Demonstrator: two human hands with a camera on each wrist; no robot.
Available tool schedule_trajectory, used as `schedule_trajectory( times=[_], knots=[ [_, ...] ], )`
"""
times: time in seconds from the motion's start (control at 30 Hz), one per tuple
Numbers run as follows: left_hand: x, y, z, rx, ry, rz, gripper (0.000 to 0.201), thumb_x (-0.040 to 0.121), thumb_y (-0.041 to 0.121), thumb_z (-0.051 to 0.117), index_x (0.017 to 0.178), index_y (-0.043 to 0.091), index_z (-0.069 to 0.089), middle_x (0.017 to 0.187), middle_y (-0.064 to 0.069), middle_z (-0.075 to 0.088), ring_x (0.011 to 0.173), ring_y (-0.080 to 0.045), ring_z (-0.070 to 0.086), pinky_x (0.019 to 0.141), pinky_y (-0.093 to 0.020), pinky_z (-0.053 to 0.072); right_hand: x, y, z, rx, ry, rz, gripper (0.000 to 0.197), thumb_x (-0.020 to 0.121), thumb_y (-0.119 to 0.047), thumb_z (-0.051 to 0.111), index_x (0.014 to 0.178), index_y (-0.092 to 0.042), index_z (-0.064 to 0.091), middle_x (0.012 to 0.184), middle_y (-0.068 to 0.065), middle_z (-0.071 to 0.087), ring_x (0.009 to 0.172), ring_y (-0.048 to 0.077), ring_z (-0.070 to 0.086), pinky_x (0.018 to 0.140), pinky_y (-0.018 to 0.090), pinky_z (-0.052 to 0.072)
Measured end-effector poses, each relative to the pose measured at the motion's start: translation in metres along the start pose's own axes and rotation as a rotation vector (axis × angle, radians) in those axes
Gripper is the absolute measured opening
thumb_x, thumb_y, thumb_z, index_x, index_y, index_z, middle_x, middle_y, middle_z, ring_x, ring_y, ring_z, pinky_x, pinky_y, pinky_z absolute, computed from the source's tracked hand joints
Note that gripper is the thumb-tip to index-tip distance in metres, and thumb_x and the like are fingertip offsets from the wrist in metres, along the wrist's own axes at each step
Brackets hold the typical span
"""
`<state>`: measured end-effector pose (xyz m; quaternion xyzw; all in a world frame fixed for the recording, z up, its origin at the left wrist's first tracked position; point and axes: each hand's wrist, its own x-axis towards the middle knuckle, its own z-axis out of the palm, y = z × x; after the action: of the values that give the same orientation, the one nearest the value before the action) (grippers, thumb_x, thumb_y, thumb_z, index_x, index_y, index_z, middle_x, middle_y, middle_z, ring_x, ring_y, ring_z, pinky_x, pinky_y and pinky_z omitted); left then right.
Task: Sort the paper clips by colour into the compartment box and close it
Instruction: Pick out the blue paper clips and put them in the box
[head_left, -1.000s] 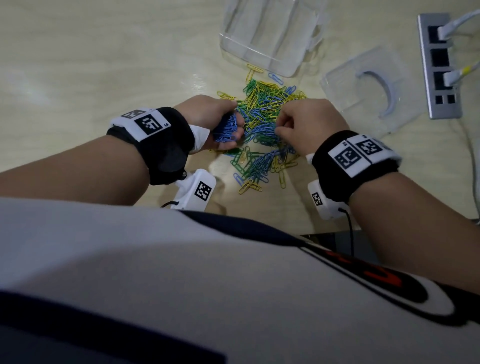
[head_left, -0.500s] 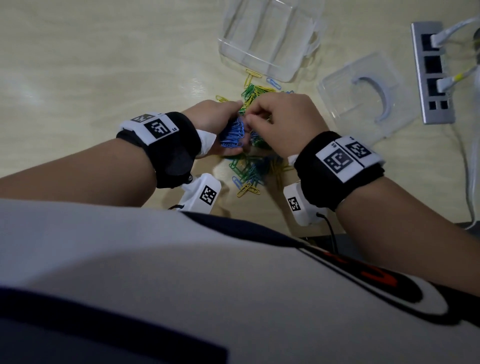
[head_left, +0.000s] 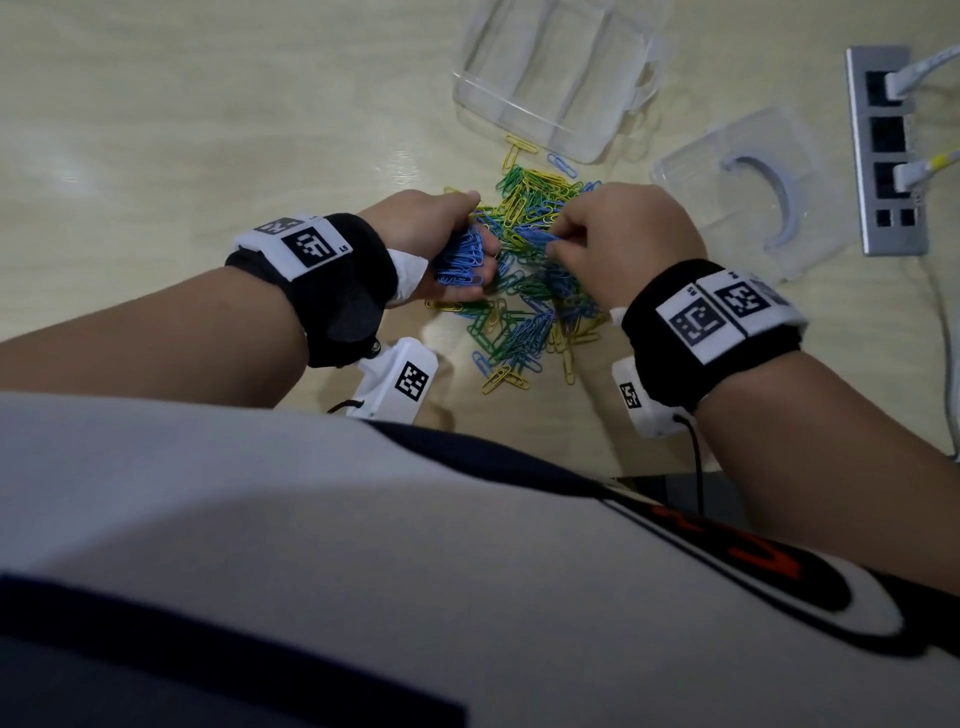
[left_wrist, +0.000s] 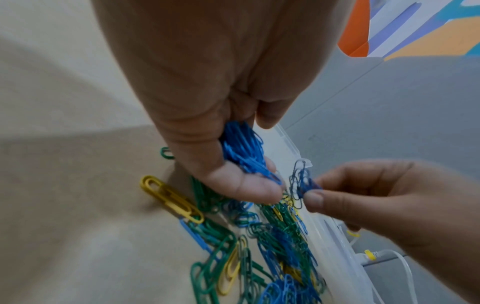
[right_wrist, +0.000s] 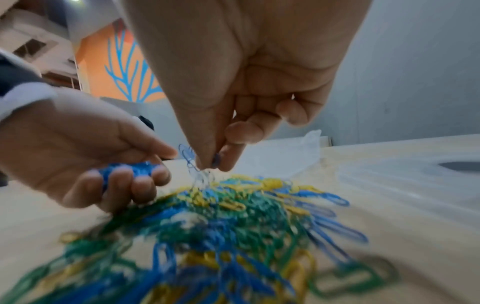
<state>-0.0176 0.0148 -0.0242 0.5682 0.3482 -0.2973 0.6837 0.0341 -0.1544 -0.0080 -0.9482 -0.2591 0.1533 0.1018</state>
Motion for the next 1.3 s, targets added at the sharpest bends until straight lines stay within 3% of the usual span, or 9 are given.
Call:
schedule_trajectory(
  times=[0.2, 0.33, 0.4, 0.47, 0.6, 0.73, 0.9, 1.07, 1.3],
  knots=[
    [-0.002, 0.001, 0.005, -0.009, -0.02, -0.005, 0.049, 0.1, 0.045, 0.029, 0.082, 0.01, 0.058, 0.061, -0.004, 0.061, 0.052, -0.014, 0.059, 0.055, -0.02, 0.052, 0.0, -0.013, -0.015, 0.058, 0.023, -0.073, 0.02, 0.088, -0.036, 0.061, 0.101, -0.026, 0.072, 0.101, 0.003, 0.067, 0.098, 0.026, 0.059, 0.082, 0.035, 0.048],
    [-0.005, 0.001, 0.009, -0.09, -0.004, 0.0, 0.037, 0.098, 0.045, 0.04, 0.103, 0.012, 0.056, 0.075, -0.004, 0.061, 0.056, -0.015, 0.064, 0.054, -0.026, 0.054, -0.001, -0.028, -0.008, 0.1, -0.066, -0.155, 0.022, 0.086, -0.041, 0.06, 0.102, -0.027, 0.069, 0.102, 0.0, 0.063, 0.101, 0.022, 0.057, 0.089, 0.04, 0.045],
    [-0.006, 0.001, 0.008, -0.093, 0.002, 0.0, 0.036, 0.098, 0.043, 0.04, 0.1, 0.011, 0.057, 0.071, -0.003, 0.063, 0.053, -0.014, 0.064, 0.052, -0.025, 0.054, 0.001, -0.029, -0.005, 0.159, -0.048, -0.137, 0.023, 0.086, -0.041, 0.059, 0.102, -0.026, 0.068, 0.101, -0.001, 0.063, 0.1, 0.02, 0.057, 0.088, 0.039, 0.045],
    [-0.007, 0.001, 0.005, -0.064, -0.02, -0.008, 0.041, 0.1, 0.043, 0.033, 0.087, 0.011, 0.057, 0.061, -0.004, 0.06, 0.049, -0.014, 0.06, 0.051, -0.02, 0.052, 0.004, -0.023, -0.003, 0.212, 0.026, -0.076, 0.021, 0.088, -0.035, 0.056, 0.101, -0.025, 0.069, 0.102, 0.001, 0.064, 0.099, 0.02, 0.057, 0.087, 0.037, 0.045],
    [-0.007, 0.0, 0.0, -0.016, -0.017, -0.012, 0.05, 0.1, 0.044, 0.027, 0.076, 0.012, 0.056, 0.055, -0.004, 0.058, 0.046, -0.013, 0.057, 0.047, -0.017, 0.049, 0.012, -0.009, 0.005, 0.019, -0.016, 0.009, 0.02, 0.091, -0.033, 0.054, 0.102, -0.022, 0.068, 0.11, 0.007, 0.06, 0.104, 0.028, 0.056, 0.086, 0.037, 0.046],
    [-0.008, 0.001, -0.004, -0.02, 0.0, -0.008, 0.051, 0.1, 0.045, 0.028, 0.076, 0.011, 0.056, 0.055, -0.005, 0.059, 0.046, -0.014, 0.057, 0.048, -0.017, 0.049, 0.015, -0.011, 0.016, -0.032, -0.077, 0.03, 0.017, 0.088, -0.038, 0.061, 0.097, -0.024, 0.065, 0.109, 0.004, 0.058, 0.1, 0.026, 0.057, 0.087, 0.037, 0.046],
    [-0.008, 0.0, -0.01, 0.024, 0.032, -0.004, 0.053, 0.101, 0.045, 0.026, 0.075, 0.012, 0.058, 0.054, -0.004, 0.06, 0.049, -0.013, 0.057, 0.05, -0.017, 0.05, 0.014, -0.01, 0.015, -0.077, -0.051, -0.007, 0.013, 0.089, -0.026, 0.055, 0.096, -0.022, 0.065, 0.108, 0.005, 0.059, 0.098, 0.028, 0.057, 0.082, 0.036, 0.042],
    [-0.006, 0.0, -0.013, 0.02, 0.036, -0.009, 0.053, 0.101, 0.046, 0.026, 0.076, 0.012, 0.058, 0.054, -0.003, 0.06, 0.048, -0.013, 0.058, 0.051, -0.016, 0.05, 0.011, -0.012, 0.005, 0.059, 0.038, 0.013, 0.017, 0.091, -0.033, 0.053, 0.097, -0.023, 0.066, 0.105, 0.005, 0.062, 0.099, 0.028, 0.057, 0.083, 0.037, 0.046],
    [-0.01, 0.001, -0.003, -0.126, 0.052, 0.022, 0.035, 0.099, 0.04, 0.039, 0.095, 0.009, 0.056, 0.069, -0.006, 0.06, 0.05, -0.015, 0.062, 0.049, -0.024, 0.053, 0.005, -0.044, 0.001, 0.198, -0.003, -0.133, 0.022, 0.091, -0.042, 0.054, 0.098, -0.028, 0.069, 0.1, -0.001, 0.061, 0.098, 0.02, 0.056, 0.088, 0.039, 0.043]
  ],
)
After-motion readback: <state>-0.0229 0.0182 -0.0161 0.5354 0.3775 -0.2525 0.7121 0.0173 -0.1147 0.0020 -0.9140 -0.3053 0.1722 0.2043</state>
